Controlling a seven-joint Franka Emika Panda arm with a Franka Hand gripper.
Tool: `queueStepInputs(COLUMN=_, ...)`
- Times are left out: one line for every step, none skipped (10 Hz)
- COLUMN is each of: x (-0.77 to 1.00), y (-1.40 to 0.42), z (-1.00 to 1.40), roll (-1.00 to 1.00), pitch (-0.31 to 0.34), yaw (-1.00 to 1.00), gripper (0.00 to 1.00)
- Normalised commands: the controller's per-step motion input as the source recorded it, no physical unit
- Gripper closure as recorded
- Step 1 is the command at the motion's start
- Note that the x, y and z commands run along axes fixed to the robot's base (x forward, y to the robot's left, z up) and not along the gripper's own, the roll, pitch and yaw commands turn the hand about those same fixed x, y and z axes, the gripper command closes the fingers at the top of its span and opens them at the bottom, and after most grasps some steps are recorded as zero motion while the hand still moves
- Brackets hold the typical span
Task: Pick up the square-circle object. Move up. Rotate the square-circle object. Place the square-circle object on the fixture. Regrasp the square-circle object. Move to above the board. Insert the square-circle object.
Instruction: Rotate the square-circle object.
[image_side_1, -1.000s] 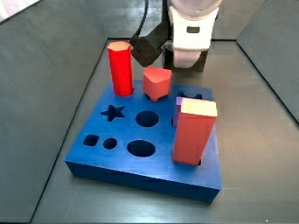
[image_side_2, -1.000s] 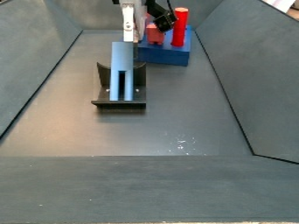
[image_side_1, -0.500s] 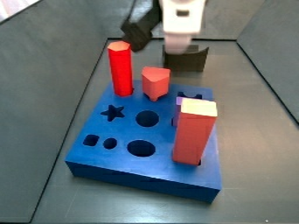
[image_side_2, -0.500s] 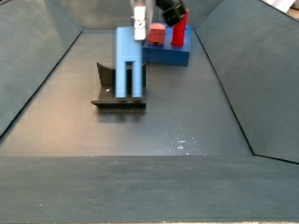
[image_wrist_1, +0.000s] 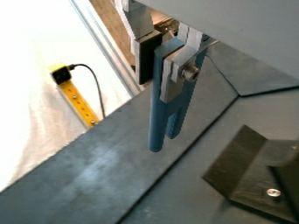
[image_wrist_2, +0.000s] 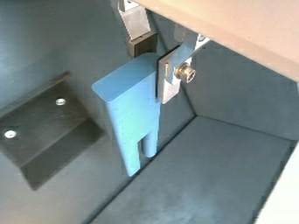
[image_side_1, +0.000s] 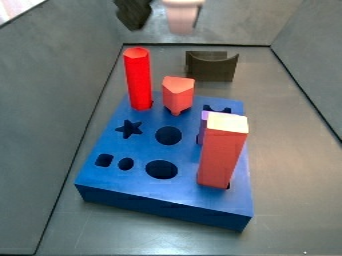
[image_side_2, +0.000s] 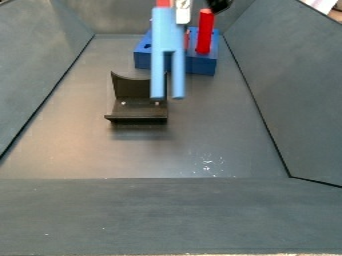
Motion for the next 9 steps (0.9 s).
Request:
queueStepInputs(x=-0.98, y=0.13, z=0.89, roll=-0.18, pitch=-0.014, yaw=-0.09, gripper=1.00)
queueStepInputs(x=-0.85, y=0.09, z=0.76, roll=-0.18, pitch=-0.003, yaw=-0.09, gripper=1.00)
queueStepInputs(x=-0.69, y=0.06, z=0.58, roll=-0.18, pitch=0.005, yaw=-0.08, gripper=1.00)
queueStepInputs(x=-0.57, y=0.04, z=0.44, roll=-0.18, pitch=0.009, yaw=-0.08, gripper=1.00)
queueStepInputs(x=-0.45, y=0.04, z=0.31, roll=-0.18, pitch=0.009, yaw=-0.07, gripper=1.00)
queueStepInputs(x=-0.29, y=0.03, z=0.12, roll=-0.17, pitch=0.011, yaw=-0.06, gripper=1.00)
queueStepInputs(x=0.00, y=0.00, z=0.00, roll=-1.00, pitch=0.037, yaw=-0.55, gripper=1.00)
queueStepInputs(x=0.10, y=0.01, z=0.01, roll=-1.00, pitch=0.048, yaw=-0.55, gripper=1.00)
queueStepInputs(x=0.03, y=0.04, z=0.06, roll=-1.00, pitch=0.083, yaw=-0.55, gripper=1.00)
